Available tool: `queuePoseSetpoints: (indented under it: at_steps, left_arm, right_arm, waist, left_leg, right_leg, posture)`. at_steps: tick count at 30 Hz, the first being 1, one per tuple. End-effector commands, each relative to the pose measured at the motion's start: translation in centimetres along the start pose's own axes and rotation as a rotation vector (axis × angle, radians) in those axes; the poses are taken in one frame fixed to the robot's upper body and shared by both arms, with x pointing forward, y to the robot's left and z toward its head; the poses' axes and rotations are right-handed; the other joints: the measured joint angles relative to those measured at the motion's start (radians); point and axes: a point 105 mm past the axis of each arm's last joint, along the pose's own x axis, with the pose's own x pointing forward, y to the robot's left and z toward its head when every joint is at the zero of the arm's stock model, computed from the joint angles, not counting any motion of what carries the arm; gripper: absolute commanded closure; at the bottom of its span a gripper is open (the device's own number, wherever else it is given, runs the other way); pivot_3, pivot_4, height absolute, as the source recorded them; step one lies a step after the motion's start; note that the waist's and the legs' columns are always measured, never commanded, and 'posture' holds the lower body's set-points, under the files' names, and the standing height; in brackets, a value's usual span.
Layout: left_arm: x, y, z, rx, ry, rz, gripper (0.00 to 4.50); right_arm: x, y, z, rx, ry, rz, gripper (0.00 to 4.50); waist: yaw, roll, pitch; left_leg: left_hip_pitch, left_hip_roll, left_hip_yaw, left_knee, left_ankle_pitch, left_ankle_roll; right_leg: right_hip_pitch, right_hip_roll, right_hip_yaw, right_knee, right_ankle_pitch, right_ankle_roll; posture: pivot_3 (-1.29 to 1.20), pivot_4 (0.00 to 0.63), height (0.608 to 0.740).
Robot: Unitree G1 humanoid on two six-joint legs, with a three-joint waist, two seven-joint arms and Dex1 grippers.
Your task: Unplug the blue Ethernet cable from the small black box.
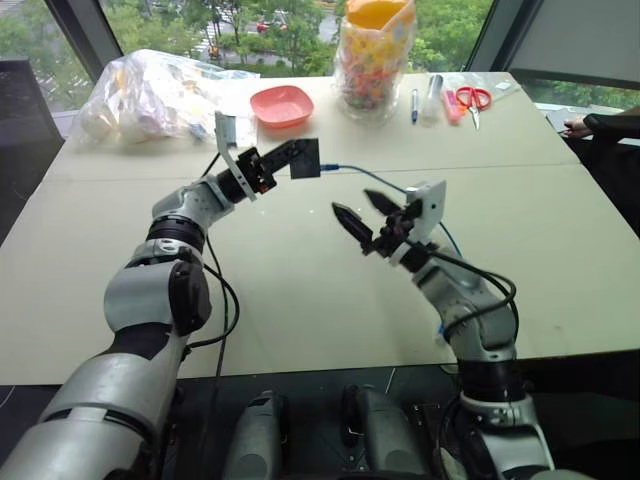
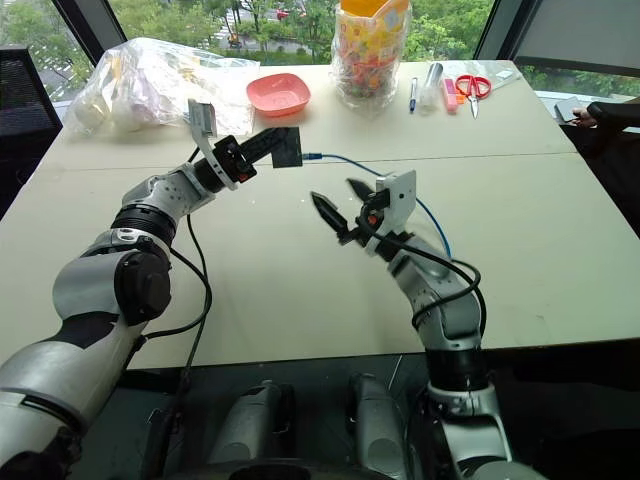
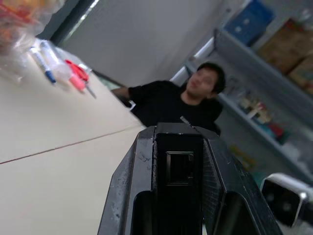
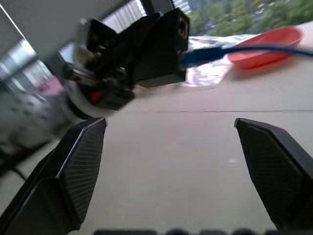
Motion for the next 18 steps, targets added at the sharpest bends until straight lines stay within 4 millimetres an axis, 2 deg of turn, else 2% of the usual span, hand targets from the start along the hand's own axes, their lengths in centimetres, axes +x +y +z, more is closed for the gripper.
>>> queuePoseSetpoints:
  at_steps: [1, 8, 18]
  left_arm:
    - [0.3, -2.4, 1.5, -0.05, -0.064, -0.143, 3.99]
    - [0.3, -3.8, -1.1, -0.142, -0.016, -0.22, 3.99]
    - [0.5, -4.2, -1.7, -0.154, -0.009, -0.218, 3.99]
  right_arm:
    - [0.0, 1.2, 1.8, 0.105, -0.061, 0.036, 0.05]
    - [1.3, 1.2, 3.5, 0.179, -0.18, 0.014, 0.05]
    - [2.0, 1.2, 3.8, 0.156, -0.188, 0.021, 0.05]
  waist:
    - [0.002, 0.0, 0.0]
    - [0.003, 0.0, 0.0]
    - [0.003, 0.0, 0.0]
  left_leg:
    - [0.001, 0.0, 0.0, 0.001, 0.0, 0.0]
    - [0.0, 0.0, 0.0, 0.0, 0.0, 0.0]
    - [0.0, -0.003, 0.0, 0.0, 0.0, 0.0]
  right_leg:
    - [0.001, 0.0, 0.0, -0.001, -0.001, 0.002]
    - [0.0, 0.0, 0.0, -0.002, 0.0, 0.001]
    - [0.0, 0.001, 0.0, -0.001, -0.001, 0.002]
  posture:
    - [0.0, 0.15, 0.74]
    - [0.0, 0.15, 0.74]
    - [0.0, 0.15, 0.74]
